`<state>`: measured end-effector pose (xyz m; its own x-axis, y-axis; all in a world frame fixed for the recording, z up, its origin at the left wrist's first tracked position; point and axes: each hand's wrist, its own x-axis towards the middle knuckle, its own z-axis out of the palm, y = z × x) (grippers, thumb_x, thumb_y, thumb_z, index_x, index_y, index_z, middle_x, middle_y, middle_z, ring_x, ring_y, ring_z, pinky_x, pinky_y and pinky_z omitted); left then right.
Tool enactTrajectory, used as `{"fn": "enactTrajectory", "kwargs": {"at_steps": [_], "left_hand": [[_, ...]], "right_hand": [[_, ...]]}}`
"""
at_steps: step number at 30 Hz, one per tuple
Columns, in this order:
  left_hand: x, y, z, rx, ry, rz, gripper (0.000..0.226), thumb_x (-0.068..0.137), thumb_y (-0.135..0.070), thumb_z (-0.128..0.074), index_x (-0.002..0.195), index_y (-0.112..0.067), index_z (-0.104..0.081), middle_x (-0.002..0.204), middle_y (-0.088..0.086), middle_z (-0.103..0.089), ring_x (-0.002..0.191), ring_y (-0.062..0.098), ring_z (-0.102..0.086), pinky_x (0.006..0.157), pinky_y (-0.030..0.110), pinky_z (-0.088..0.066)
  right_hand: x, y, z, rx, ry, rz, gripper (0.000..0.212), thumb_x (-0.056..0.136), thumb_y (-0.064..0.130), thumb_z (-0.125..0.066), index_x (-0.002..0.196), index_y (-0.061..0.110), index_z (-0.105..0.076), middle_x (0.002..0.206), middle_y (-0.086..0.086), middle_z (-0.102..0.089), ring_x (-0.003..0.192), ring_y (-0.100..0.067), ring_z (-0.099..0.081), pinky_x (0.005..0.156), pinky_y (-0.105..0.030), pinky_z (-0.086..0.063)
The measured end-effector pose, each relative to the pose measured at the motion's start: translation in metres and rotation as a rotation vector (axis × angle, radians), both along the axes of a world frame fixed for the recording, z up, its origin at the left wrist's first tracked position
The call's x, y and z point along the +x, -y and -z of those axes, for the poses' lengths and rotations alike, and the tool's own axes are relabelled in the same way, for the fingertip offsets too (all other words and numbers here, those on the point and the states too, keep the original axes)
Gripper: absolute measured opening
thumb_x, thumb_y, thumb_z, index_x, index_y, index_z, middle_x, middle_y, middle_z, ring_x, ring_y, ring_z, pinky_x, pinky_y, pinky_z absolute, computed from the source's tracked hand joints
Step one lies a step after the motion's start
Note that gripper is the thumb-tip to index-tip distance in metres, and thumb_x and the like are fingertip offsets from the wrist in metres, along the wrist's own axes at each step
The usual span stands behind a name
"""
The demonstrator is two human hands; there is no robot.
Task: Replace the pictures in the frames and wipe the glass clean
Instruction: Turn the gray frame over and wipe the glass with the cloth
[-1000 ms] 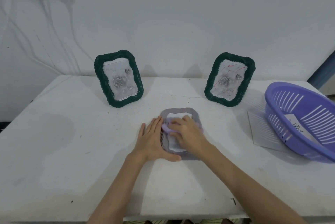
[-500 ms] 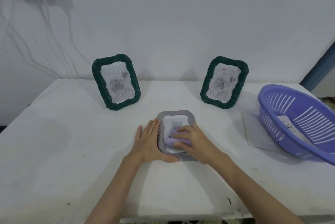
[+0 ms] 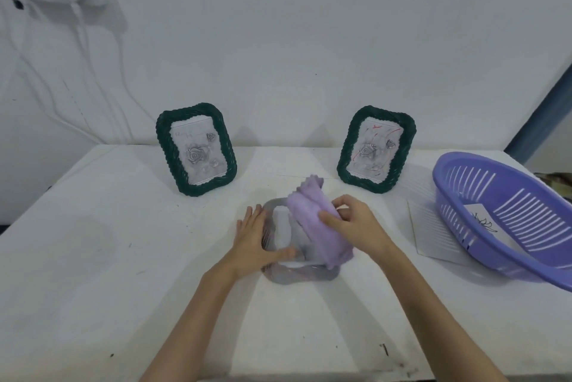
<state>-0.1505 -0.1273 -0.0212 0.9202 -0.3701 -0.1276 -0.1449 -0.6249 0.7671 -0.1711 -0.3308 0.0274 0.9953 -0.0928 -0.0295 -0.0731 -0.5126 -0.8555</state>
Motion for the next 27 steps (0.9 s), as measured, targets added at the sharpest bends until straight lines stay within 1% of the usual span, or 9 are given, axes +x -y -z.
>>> {"fn": "enactTrajectory", "kwargs": {"at_steps": [2,5,8,11,14,18,21,24,27], "left_hand": [[-0.006,0.009,-0.014,-0.450,-0.117,-0.153,0.076,0.080,-0.066,-0.047,0.141,-0.036,-0.013,0.146,-0.014,-0.024,0.139,0.007,-0.017,0.115,0.028,-0.008],[-0.008,0.019,-0.021,-0.836,-0.265,-0.202,0.080,0.079,-0.051,-0.052,0.144,-0.038,-0.007,0.136,0.000,-0.050,0.121,0.016,-0.053,0.108,0.040,-0.037],[-0.010,0.018,-0.024,-0.850,-0.162,-0.250,0.081,0.084,-0.012,-0.062,0.143,-0.040,-0.013,0.139,0.008,-0.048,0.121,0.022,-0.054,0.101,0.043,-0.045],[-0.006,-0.002,-0.022,-0.807,-0.004,-0.266,0.073,0.084,0.000,-0.060,0.133,-0.043,-0.028,0.143,0.005,-0.042,0.125,0.024,-0.049,0.097,0.037,-0.049],[0.005,-0.041,-0.018,-0.593,0.127,-0.269,0.054,0.087,0.003,-0.054,0.126,-0.032,-0.041,0.141,-0.001,-0.043,0.129,0.017,-0.043,0.094,0.011,-0.043],[0.013,-0.072,0.002,-0.109,0.064,-0.268,0.048,0.096,-0.018,-0.043,0.138,-0.037,-0.031,0.146,0.001,-0.037,0.132,0.025,-0.038,0.108,0.032,-0.029],[0.011,-0.072,0.019,0.472,0.026,-0.218,0.055,0.096,-0.049,-0.027,0.144,-0.042,-0.003,0.158,0.004,0.004,0.145,0.028,0.002,0.115,0.046,0.003],[0.009,-0.069,0.010,0.594,0.096,-0.245,0.056,0.093,-0.055,-0.023,0.144,-0.042,-0.003,0.156,0.005,0.015,0.143,0.027,0.017,0.113,0.049,0.012],[0.011,-0.039,-0.001,0.642,0.331,-0.225,0.057,0.094,-0.052,-0.024,0.146,-0.029,-0.017,0.158,0.005,0.005,0.145,0.024,0.012,0.115,0.045,0.009]], "right_hand": [[-0.002,-0.009,0.001,0.287,0.079,0.042,0.021,0.081,0.011,-0.067,0.092,0.010,-0.050,0.074,-0.010,-0.062,0.065,-0.017,-0.054,0.057,-0.023,-0.041],[-0.002,-0.030,0.008,0.486,0.136,0.035,0.020,0.081,0.005,-0.066,0.098,0.010,-0.056,0.092,-0.008,-0.066,0.083,-0.016,-0.061,0.072,-0.018,-0.049],[0.001,-0.039,0.020,0.465,0.104,-0.032,0.019,0.086,0.008,-0.061,0.104,0.013,-0.062,0.104,-0.005,-0.065,0.092,-0.012,-0.061,0.071,-0.015,-0.051],[0.002,-0.035,0.026,0.588,-0.009,0.007,0.023,0.089,0.008,-0.057,0.112,0.007,-0.060,0.095,-0.008,-0.062,0.071,-0.016,-0.063,0.060,-0.021,-0.054],[0.008,-0.011,0.034,0.312,0.037,0.212,0.019,0.091,0.009,-0.053,0.106,0.008,-0.064,0.088,-0.006,-0.062,0.068,-0.020,-0.058,0.061,-0.027,-0.050],[0.012,0.010,0.048,0.068,-0.016,0.327,0.025,0.090,0.008,-0.050,0.109,0.008,-0.065,0.096,-0.008,-0.064,0.082,-0.024,-0.058,0.079,-0.033,-0.045],[0.009,0.010,0.050,-0.053,-0.030,0.291,0.026,0.090,0.008,-0.051,0.113,0.005,-0.063,0.107,-0.012,-0.064,0.090,-0.024,-0.057,0.081,-0.023,-0.039],[0.006,0.009,0.053,-0.161,-0.026,0.250,0.025,0.089,0.008,-0.051,0.107,-0.004,-0.064,0.108,-0.018,-0.063,0.101,-0.030,-0.057,0.084,-0.027,-0.040],[0.002,0.003,0.057,-0.270,-0.012,0.203,0.031,0.089,0.024,-0.055,0.101,-0.003,-0.065,0.107,-0.018,-0.055,0.099,-0.030,-0.052,0.080,-0.030,-0.040]]}}
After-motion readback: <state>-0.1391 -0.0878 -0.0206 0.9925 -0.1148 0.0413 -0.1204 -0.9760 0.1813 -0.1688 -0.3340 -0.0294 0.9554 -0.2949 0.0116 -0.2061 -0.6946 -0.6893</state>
